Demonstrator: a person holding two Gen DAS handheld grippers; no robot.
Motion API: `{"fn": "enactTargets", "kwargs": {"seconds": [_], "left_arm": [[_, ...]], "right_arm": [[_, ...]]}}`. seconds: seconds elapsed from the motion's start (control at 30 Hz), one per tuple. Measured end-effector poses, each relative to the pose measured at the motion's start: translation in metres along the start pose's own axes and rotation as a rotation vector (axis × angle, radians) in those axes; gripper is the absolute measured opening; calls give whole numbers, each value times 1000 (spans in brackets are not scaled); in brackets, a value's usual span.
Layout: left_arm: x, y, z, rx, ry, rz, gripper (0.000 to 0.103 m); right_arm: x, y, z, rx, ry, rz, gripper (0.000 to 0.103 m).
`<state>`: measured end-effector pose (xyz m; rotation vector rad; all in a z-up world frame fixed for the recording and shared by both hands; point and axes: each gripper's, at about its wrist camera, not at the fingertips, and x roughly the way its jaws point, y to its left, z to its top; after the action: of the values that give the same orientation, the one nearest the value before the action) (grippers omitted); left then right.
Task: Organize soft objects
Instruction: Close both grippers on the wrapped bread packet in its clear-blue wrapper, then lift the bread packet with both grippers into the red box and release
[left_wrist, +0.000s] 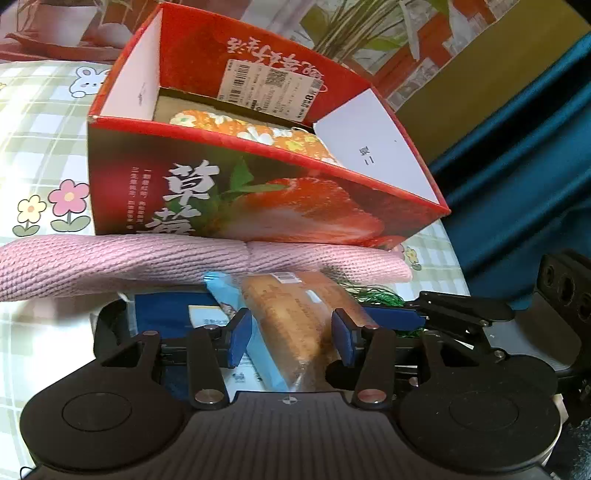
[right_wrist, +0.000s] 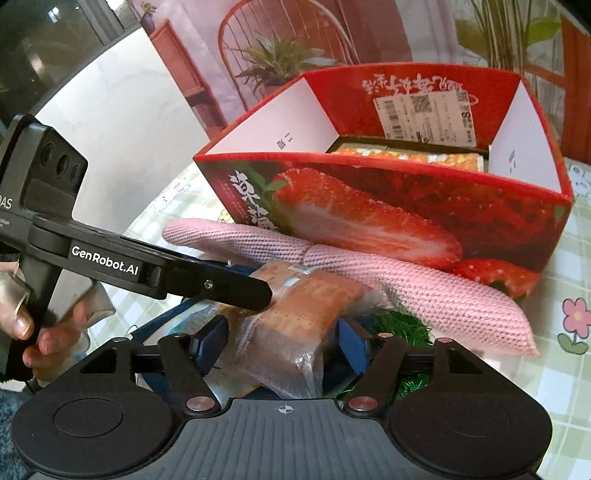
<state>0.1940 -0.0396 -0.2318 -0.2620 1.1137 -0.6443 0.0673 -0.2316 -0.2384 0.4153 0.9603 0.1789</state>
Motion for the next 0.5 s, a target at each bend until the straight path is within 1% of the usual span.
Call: {"fn": "enactTargets", "kwargs": {"seconds": [0.2,0.3,0.33,0.4,0.5], "left_arm": [[-8,-6,-1,30,-23,2,46],[-21,-12,0,60,-64,8,46],[-26,-15,0,71,-78,11,46],[-37,-19,3,81,-108,-3,46],[-52,-26,10,103,-153,-16,46]], "right_arm": [[-8,13,0,-40,-19,-22,54],[-15,20,2,-68,-38,-27,53],[-19,23,3,-84,-49,-30,49],[-26,29,7,-111,-67,-38,45],[-38,35,15,-140,-110,-44,45]]}}
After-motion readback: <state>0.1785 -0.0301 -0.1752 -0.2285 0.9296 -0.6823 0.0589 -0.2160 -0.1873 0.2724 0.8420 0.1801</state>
